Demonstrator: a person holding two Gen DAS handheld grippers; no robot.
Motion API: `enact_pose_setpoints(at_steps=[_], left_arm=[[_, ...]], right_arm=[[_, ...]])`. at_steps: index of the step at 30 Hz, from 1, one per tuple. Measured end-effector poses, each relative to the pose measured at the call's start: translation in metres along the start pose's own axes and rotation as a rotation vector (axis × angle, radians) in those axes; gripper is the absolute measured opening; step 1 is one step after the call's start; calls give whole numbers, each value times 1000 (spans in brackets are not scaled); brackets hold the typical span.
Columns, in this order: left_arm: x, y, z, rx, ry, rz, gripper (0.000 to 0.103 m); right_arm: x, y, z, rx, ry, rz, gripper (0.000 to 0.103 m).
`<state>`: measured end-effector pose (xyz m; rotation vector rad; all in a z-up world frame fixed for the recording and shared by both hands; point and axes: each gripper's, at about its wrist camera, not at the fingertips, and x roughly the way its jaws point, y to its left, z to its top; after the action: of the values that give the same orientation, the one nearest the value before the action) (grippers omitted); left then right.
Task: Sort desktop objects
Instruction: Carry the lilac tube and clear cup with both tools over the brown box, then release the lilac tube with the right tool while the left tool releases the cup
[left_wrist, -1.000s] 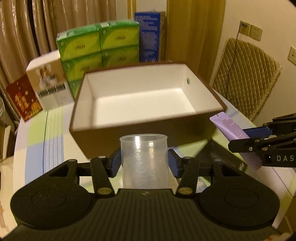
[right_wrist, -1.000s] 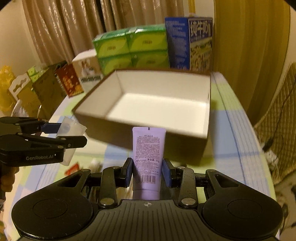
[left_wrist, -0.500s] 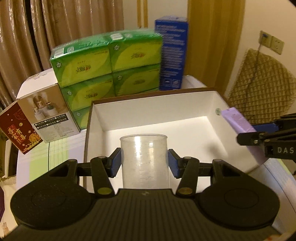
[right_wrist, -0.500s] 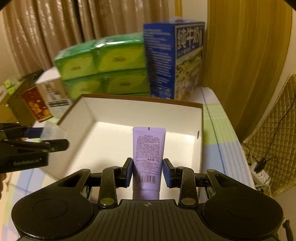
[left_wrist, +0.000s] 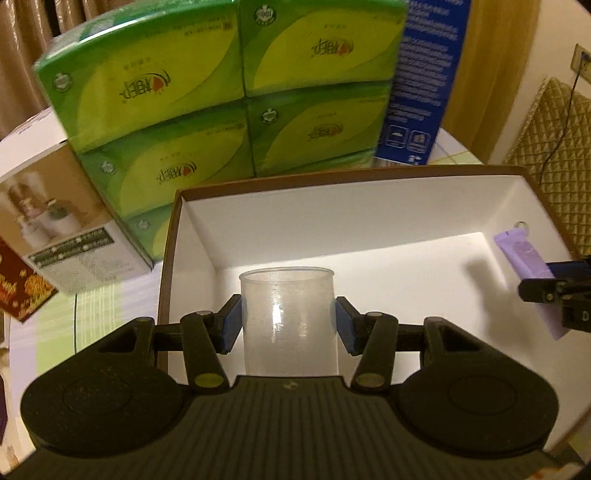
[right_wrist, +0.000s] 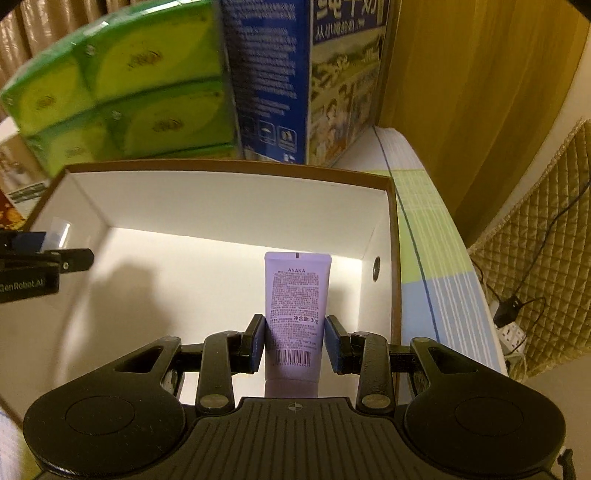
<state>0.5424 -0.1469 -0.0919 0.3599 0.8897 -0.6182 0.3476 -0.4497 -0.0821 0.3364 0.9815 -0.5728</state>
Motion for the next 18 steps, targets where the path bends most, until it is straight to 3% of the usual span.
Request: enact_pose_setpoints(at_steps=[8, 18], left_arm=[[29, -7, 8, 94, -5, 69, 48], [52, -13, 13, 120, 28, 74, 47]], right_arm=[[21, 7, 11, -91, -4, -63, 32], [35, 13, 20, -149, -6, -100, 32]])
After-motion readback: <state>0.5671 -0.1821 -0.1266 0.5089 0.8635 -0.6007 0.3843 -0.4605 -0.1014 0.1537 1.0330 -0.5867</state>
